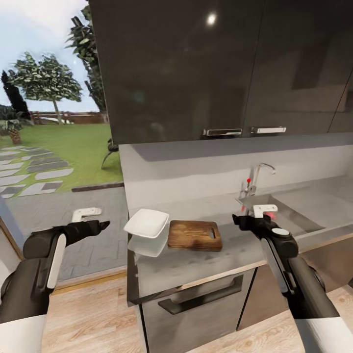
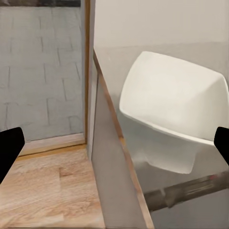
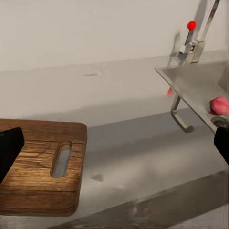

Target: In the kitchen, take the Vidalia onion out of the sink, dice it on the chopping board with the paring knife, put the diced onion into the bowl on the countertop, then place both the paring knife and the chopping board into the sink.

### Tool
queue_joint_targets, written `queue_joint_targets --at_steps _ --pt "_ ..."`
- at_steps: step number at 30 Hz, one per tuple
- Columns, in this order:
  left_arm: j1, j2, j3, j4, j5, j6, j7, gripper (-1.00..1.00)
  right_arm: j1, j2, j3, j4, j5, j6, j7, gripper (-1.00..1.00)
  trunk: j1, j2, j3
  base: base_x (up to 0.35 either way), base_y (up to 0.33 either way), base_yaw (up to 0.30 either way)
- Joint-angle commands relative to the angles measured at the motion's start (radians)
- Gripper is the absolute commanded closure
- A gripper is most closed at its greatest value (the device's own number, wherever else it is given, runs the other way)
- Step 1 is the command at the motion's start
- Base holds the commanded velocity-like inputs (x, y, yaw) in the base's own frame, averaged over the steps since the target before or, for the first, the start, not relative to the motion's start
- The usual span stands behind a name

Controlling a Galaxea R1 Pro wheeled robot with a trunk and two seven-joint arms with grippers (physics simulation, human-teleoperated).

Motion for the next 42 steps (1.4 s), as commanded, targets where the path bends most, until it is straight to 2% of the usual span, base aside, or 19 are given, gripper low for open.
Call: queue_joint_targets --at_steps 1,7,11,23,28,32,42 --pt "-0.009 0.000 0.001 0.011 0.001 0.007 -0.002 -1.00 -0.009 -0.001 0.000 -0.001 -0.010 0.026 -0.011 -1.00 0.001 -0.002 -0.002 0.000 0.000 0.000" --pt "-0.066 0.005 0.001 0.106 0.000 0.014 -0.001 -1.00 -0.051 -0.001 -0.007 0.000 -0.011 0.126 -0.019 -1.00 0.001 -0.002 -0.002 0.000 0.000 0.000" --pt "-0.088 0.012 0.001 0.132 -0.001 0.017 -0.001 -1.00 -0.071 -0.002 -0.009 0.000 -0.012 0.175 -0.020 -1.00 0.001 -0.002 -0.002 0.000 0.000 0.000" --pt "-0.100 0.028 -0.011 0.026 -0.001 0.028 0.000 -1.00 -0.085 -0.002 -0.009 -0.003 -0.013 0.212 -0.019 -1.00 0.001 -0.002 -0.002 0.000 0.000 0.000" --pt "-0.101 0.031 -0.020 0.020 -0.001 0.031 0.000 -1.00 -0.097 -0.002 -0.010 -0.003 -0.013 0.269 -0.019 -1.00 0.001 -0.002 -0.002 0.000 0.000 0.000" --pt "-0.101 0.031 -0.048 0.019 -0.001 0.033 0.000 -1.00 -0.118 -0.002 -0.011 -0.003 -0.012 0.327 -0.019 -1.00 0.001 -0.002 -0.002 0.000 0.000 0.000" --pt "-0.101 0.033 -0.069 0.017 -0.001 0.034 0.000 -1.00 -0.144 -0.002 -0.010 -0.002 -0.014 0.332 -0.019 -1.00 0.001 -0.002 -0.002 0.000 0.000 0.000"
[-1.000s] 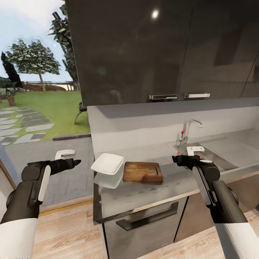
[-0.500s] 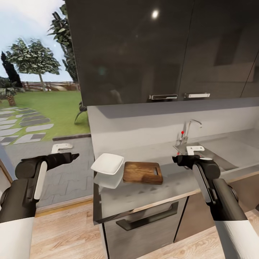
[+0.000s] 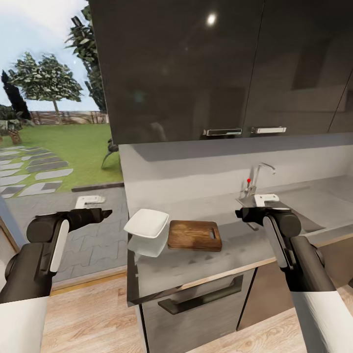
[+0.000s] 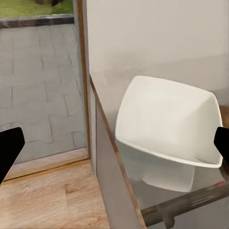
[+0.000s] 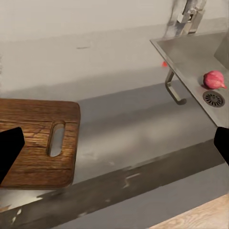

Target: In the kitchen, take the Vidalia onion out of the sink, dice it on the chopping board with the paring knife, put the diced onion into the bowl on the countertop, then place both the paring knife and the chopping board into the sink.

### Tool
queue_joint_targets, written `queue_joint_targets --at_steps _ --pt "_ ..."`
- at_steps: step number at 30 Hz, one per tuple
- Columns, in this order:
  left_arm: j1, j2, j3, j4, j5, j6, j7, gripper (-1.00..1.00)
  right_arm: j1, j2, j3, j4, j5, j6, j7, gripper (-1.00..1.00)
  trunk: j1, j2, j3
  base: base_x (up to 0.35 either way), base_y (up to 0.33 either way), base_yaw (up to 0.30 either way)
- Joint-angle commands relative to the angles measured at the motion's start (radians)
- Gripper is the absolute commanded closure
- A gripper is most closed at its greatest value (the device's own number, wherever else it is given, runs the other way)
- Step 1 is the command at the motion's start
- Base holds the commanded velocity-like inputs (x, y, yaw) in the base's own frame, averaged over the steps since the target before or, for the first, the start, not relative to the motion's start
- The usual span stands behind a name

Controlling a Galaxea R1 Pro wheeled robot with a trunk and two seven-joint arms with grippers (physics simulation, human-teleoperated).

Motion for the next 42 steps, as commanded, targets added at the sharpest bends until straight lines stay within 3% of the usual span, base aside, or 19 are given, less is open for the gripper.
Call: queue_joint_targets --at_steps 1,17,42 --pt "-0.001 0.000 0.000 -0.001 0.000 0.005 -0.003 -1.00 -0.001 -0.001 0.002 -0.001 -0.010 0.003 -0.010 -1.00 0.001 -0.002 -0.002 0.000 0.000 0.000" --pt "-0.001 0.000 -0.002 0.002 0.000 0.005 -0.003 -1.00 -0.055 -0.001 -0.019 0.132 -0.015 0.003 -0.009 -1.00 0.001 -0.002 -0.002 0.000 0.000 0.000" --pt "-0.001 -0.001 -0.002 -0.004 0.000 0.005 -0.003 -1.00 -0.063 -0.001 -0.025 0.144 -0.029 0.003 -0.009 -1.00 0.001 -0.002 -0.002 0.000 0.015 0.000"
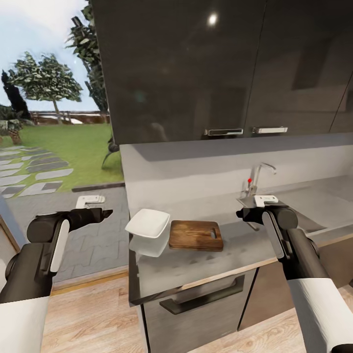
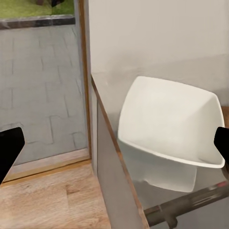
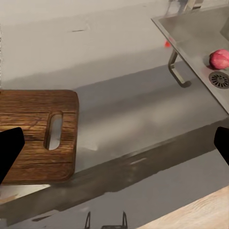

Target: In the kitchen, take the Vidalia onion out of the sink, dice it on the chopping board with the paring knife, put the diced onion into the bowl on the countertop, then place both the paring knife and the chopping board into the sink.

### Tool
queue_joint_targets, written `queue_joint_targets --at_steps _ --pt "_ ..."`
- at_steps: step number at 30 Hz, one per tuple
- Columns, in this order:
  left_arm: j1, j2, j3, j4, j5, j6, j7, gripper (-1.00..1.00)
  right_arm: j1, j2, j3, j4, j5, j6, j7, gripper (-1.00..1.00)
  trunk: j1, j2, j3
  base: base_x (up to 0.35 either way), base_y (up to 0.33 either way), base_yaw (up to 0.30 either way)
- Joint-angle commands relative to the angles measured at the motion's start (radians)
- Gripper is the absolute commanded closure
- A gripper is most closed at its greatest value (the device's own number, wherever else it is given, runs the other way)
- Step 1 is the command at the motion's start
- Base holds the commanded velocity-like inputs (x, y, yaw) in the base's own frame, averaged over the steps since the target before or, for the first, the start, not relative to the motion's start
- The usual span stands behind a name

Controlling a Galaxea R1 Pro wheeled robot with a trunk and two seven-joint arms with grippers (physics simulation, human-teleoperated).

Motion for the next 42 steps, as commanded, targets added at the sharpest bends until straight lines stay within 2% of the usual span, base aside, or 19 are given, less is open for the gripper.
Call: queue_joint_targets --at_steps 1,14,28,42 --pt "-0.001 0.000 0.001 -0.001 0.000 0.005 -0.002 -1.00 -0.001 -0.001 0.002 -0.001 -0.010 0.003 -0.010 -1.00 0.001 -0.002 -0.002 0.000 0.005 0.000" --pt "-0.001 -0.011 -0.009 0.004 0.000 0.005 -0.002 -1.00 -0.001 0.003 0.003 0.001 -0.011 0.003 -0.010 -1.00 0.001 -0.002 -0.002 0.000 0.001 0.000" --pt "-0.001 -0.015 -0.016 0.006 0.000 0.005 -0.002 -1.00 -0.001 0.028 0.009 0.004 -0.011 0.003 -0.010 -1.00 0.001 -0.002 -0.002 0.011 0.010 0.000" --pt "-0.001 -0.015 -0.018 0.006 0.000 0.005 -0.002 -1.00 -0.001 0.031 0.011 0.004 -0.011 0.003 -0.011 -1.00 0.001 -0.002 -0.002 0.168 0.082 0.000"
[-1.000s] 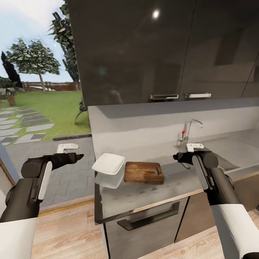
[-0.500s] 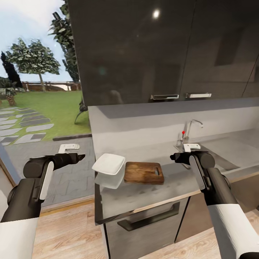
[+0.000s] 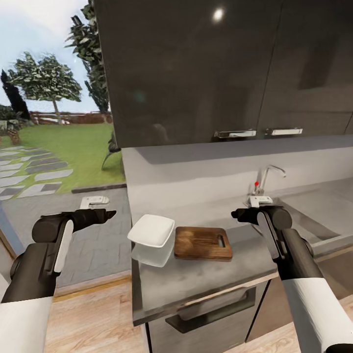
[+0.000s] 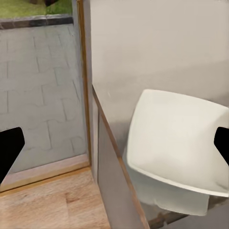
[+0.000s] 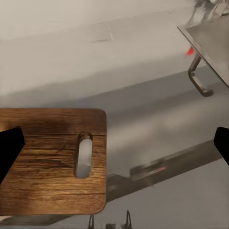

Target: In the kitchen, take the Vidalia onion out of the sink, dice it on the chopping board with the paring knife, put the diced onion into the bowl on the countertop, then place both the paring knife and the chopping board into the sink.

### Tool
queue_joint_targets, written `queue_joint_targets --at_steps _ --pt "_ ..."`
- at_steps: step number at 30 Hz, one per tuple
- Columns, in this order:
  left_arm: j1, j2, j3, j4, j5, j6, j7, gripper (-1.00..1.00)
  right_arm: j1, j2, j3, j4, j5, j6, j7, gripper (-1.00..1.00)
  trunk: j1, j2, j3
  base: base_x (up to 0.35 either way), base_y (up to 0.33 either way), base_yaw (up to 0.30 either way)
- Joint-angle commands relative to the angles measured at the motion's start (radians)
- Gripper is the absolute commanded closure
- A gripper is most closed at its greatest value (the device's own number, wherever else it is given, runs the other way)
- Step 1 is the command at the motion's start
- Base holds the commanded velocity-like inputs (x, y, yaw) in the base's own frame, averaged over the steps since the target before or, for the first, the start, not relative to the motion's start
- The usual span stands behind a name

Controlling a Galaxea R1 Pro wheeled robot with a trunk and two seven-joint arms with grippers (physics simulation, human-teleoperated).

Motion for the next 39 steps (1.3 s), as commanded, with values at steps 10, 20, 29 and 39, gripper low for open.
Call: queue_joint_targets --at_steps 10,20,29,39 --pt "-0.001 -0.001 0.000 -0.001 0.000 0.004 -0.003 -1.00 -0.001 -0.001 0.002 -0.001 -0.010 0.003 -0.010 -1.00 0.001 -0.002 -0.002 0.034 0.006 0.000" --pt "-0.001 -0.008 0.000 -0.001 0.000 0.004 -0.003 -1.00 -0.001 -0.001 0.002 -0.001 -0.011 0.003 -0.009 -1.00 0.001 -0.002 -0.002 0.111 0.001 0.000" --pt "-0.001 -0.009 0.000 0.000 0.000 0.003 -0.003 -1.00 -0.001 -0.001 0.002 -0.001 -0.011 0.003 -0.008 -1.00 0.001 -0.002 -0.002 0.036 0.000 0.000" --pt "-0.001 -0.009 0.000 0.005 0.000 0.003 -0.003 -1.00 -0.001 -0.001 0.003 0.006 -0.010 0.003 -0.010 -1.00 0.001 -0.002 -0.002 0.003 0.000 0.000"
